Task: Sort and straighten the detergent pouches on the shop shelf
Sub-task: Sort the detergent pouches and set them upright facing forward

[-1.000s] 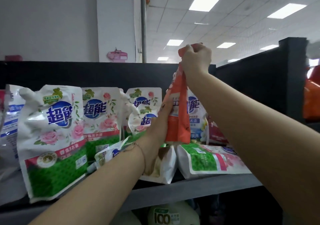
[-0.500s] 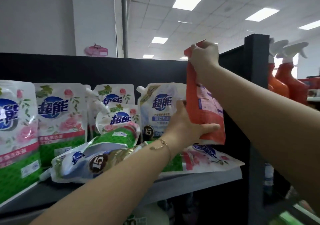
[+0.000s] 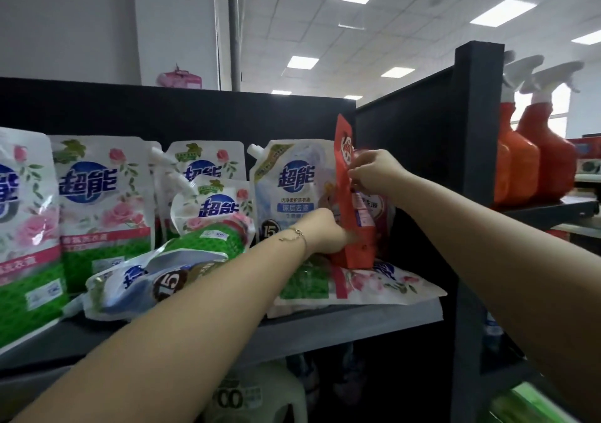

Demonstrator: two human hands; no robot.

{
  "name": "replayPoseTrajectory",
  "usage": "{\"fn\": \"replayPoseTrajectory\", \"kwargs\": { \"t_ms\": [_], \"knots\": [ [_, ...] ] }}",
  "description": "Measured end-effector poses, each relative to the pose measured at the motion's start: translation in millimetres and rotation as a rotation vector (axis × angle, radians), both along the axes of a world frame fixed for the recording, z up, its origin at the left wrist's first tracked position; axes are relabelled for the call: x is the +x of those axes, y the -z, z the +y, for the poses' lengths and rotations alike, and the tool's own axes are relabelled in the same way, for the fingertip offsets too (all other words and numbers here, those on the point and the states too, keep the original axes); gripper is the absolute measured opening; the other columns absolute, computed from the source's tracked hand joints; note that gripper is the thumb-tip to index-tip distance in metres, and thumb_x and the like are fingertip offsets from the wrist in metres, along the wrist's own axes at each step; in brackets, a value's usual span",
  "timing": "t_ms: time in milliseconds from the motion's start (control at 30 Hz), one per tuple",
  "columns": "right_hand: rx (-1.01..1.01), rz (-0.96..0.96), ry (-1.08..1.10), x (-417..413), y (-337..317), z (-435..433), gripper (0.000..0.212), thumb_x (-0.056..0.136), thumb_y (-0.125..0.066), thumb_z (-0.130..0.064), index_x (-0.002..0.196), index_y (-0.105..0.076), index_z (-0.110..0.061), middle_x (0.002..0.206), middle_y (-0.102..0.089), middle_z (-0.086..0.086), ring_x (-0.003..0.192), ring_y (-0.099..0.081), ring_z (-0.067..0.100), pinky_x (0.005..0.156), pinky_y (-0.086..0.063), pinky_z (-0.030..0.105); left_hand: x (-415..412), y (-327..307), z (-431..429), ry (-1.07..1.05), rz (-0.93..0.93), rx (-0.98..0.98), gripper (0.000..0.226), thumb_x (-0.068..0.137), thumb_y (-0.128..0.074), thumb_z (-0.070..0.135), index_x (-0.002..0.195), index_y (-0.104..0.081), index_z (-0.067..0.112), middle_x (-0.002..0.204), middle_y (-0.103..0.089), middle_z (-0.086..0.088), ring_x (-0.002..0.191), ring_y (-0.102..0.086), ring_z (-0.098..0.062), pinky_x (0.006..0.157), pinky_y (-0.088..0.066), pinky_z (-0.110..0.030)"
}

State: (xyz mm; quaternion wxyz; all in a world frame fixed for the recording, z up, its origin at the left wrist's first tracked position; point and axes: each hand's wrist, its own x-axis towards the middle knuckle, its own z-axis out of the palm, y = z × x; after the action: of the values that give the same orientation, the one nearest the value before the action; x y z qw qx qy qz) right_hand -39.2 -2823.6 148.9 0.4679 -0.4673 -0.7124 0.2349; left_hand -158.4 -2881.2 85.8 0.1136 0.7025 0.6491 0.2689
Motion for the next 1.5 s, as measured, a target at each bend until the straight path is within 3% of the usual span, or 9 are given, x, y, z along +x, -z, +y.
{"fn": "replayPoseTrajectory", "kwargs": {
  "t_ms": [133, 233, 567, 667, 800, 1000, 1100, 1200, 1500],
  "knots": [
    [0.284, -0.098, 0.177, -21, 8, -22, 0.02, 0.084, -0.057, -0.013, 0.104, -0.058, -0.008, 0.097, -0.059, 0.0, 0.085, -0.054, 0.019, 0.063, -0.039, 0.024, -39, -16, -26, -0.08, 0.035, 0.079, 0.043, 0.088, -0.057, 0.054, 0.105, -0.066, 0.016, 0.099, -0.067, -0.001, 0.088, -0.061, -0.016, 0.07, -0.049, -0.025],
    [0.456, -0.172, -0.005, -51, 10, -46, 0.009, 0.088, -0.057, -0.012, 0.096, -0.057, -0.014, 0.093, -0.058, 0.0, 0.078, -0.056, 0.017, 0.055, -0.043, 0.024, -84, -21, -51, -0.171, 0.06, 0.114, 0.04, 0.089, -0.057, 0.052, 0.098, -0.068, 0.014, 0.096, -0.068, -0.004, 0.081, -0.06, -0.014, 0.07, -0.048, -0.027],
    [0.178, -0.769, -0.314, -152, 45, -65, 0.027, 0.096, -0.049, -0.025, 0.102, -0.065, -0.004, 0.098, -0.062, 0.01, 0.087, -0.057, 0.024, 0.072, -0.044, 0.029, -212, 10, -98, -0.537, 0.048, 0.082, 0.035, 0.092, -0.057, 0.037, 0.065, -0.047, 0.018, 0.063, -0.046, 0.0, 0.056, -0.041, -0.013, 0.051, -0.03, -0.025],
    [0.059, -0.753, -0.287, -167, 52, -58, 0.019, 0.096, -0.045, -0.021, 0.097, -0.058, -0.008, 0.094, -0.06, 0.007, 0.088, -0.057, 0.025, 0.076, -0.046, 0.031, -230, 15, -92, -0.554, -0.018, 0.072, 0.032, 0.093, -0.056, 0.035, 0.067, -0.044, 0.02, 0.066, -0.044, 0.002, 0.057, -0.04, -0.012, 0.053, -0.031, -0.024],
    [-0.121, -0.743, -0.263, -177, 50, -51, 0.035, 0.101, -0.039, -0.019, 0.126, -0.052, 0.002, 0.126, -0.058, 0.019, 0.117, -0.056, 0.036, 0.096, -0.048, 0.041, -239, 16, -74, -0.563, -0.06, 0.047, 0.042, 0.095, -0.052, 0.035, 0.06, -0.039, 0.016, 0.055, -0.035, 0.001, 0.049, -0.032, -0.014, 0.047, -0.023, -0.026],
    [-0.39, -0.581, -0.27, -197, 48, -36, 0.047, 0.097, -0.05, -0.041, 0.124, -0.046, -0.002, 0.12, -0.057, 0.019, 0.1, -0.063, 0.032, 0.092, -0.053, 0.04, -237, 15, -35, -0.503, -0.166, 0.088, 0.041, 0.098, -0.048, 0.035, 0.062, -0.041, 0.015, 0.056, -0.038, -0.001, 0.049, -0.035, -0.015, 0.048, -0.027, -0.026],
    [-0.435, -0.543, -0.263, -202, 51, -30, 0.044, 0.094, -0.055, -0.041, 0.121, -0.046, -0.007, 0.116, -0.058, 0.015, 0.104, -0.062, 0.029, 0.09, -0.053, 0.035, -235, 17, -19, -0.562, -0.351, 0.145, 0.032, 0.098, -0.049, 0.032, 0.106, -0.051, 0.001, 0.098, -0.06, -0.018, 0.086, -0.06, -0.028, 0.068, -0.043, -0.029],
    [-0.53, -0.406, -0.284, -204, 55, -23, 0.051, 0.086, -0.068, -0.036, 0.123, -0.045, -0.008, 0.116, -0.059, 0.016, 0.102, -0.064, 0.032, 0.089, -0.055, 0.04, -240, 21, -7, -0.676, -0.534, 0.168, 0.059, 0.096, -0.052, 0.033, 0.137, -0.033, -0.005, 0.136, -0.047, -0.021, 0.122, -0.048, -0.037, 0.098, -0.039, -0.036],
    [-0.248, -0.412, -0.344, -201, 53, -33, 0.035, 0.082, -0.073, -0.019, 0.11, -0.052, -0.011, 0.102, -0.056, 0.004, 0.095, -0.057, 0.02, 0.077, -0.05, 0.027, -249, 18, -6, -0.668, -0.769, 0.254, 0.036, 0.081, -0.073, 0.038, 0.088, -0.064, 0.004, 0.089, -0.063, -0.011, 0.081, -0.058, -0.026, 0.08, -0.051, -0.033]
  ]
}}
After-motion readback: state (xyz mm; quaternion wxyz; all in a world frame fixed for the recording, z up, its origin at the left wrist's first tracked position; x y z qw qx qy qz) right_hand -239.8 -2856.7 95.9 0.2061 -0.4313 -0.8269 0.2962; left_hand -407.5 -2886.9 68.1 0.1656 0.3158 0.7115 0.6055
